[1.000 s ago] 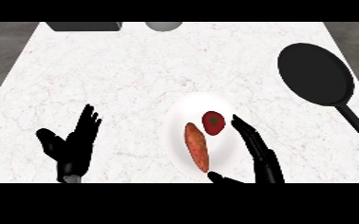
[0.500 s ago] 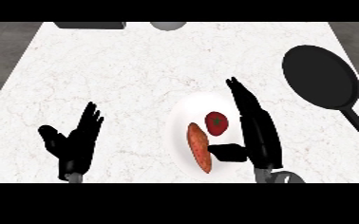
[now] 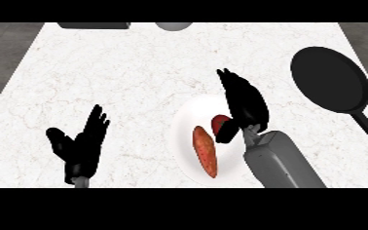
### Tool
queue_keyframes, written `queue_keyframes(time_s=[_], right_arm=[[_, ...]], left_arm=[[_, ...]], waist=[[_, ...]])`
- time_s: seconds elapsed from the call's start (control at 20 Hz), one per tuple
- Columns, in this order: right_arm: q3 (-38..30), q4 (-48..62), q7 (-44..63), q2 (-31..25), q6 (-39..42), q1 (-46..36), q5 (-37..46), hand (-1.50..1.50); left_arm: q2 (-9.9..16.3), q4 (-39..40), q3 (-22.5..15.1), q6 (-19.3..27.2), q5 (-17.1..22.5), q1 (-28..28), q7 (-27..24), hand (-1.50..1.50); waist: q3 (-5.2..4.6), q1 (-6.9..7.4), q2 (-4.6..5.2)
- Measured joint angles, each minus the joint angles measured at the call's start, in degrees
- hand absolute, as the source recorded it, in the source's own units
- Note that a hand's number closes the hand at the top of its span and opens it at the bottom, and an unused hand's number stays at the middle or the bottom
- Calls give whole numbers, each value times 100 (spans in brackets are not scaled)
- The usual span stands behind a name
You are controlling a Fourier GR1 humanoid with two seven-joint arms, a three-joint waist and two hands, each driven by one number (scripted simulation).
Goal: Pick the tomato from the plate and place it in the pan
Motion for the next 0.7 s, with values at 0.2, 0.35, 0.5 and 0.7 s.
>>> queue_keyframes(time_s=[0.2,0.35,0.5,0.7], right_arm=[[-96,313,131,61,518,-353,48,-150],[-135,598,237,131,986,-398,-104,-150],[-166,763,337,203,1444,-440,-225,-150],[-219,644,290,233,1778,-220,-275,-150]], left_arm=[[-70,-83,25,15,-89,92,16,0],[-37,-165,85,4,-87,113,77,0],[-65,-85,142,-42,-115,61,79,0],[-112,17,285,-156,-174,61,43,0]], waist=[[2,-35,-9],[4,-43,-10],[5,-59,-9],[7,-73,-15]])
